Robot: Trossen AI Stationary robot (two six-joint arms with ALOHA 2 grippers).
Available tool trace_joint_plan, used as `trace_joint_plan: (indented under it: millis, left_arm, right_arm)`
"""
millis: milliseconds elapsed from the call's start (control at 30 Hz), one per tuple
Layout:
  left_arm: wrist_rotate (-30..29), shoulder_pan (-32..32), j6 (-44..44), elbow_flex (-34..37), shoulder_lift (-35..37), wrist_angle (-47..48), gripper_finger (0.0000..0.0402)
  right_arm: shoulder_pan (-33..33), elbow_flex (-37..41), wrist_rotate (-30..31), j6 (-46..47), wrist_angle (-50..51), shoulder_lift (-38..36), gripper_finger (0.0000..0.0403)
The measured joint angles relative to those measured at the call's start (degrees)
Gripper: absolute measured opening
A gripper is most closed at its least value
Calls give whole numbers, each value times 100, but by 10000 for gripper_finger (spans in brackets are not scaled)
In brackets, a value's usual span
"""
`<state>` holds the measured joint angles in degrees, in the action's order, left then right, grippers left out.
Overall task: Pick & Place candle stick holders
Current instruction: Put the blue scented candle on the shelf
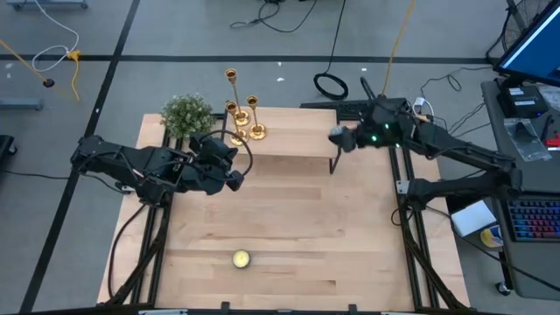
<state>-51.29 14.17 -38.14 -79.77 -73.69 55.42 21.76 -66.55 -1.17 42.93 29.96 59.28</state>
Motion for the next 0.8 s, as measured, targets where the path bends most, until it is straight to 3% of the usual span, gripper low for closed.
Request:
trace_joint_plan:
  millis: [400, 800]
  left_arm:
    - [28, 14, -29, 0, 0, -2, 21]
    - [29, 11, -104, 0, 0, -2, 21]
  right_arm:
    - [325, -2217, -33, -2036, 424, 2136, 294]
    - [609, -3607, -50, -3007, 1306, 3872, 294]
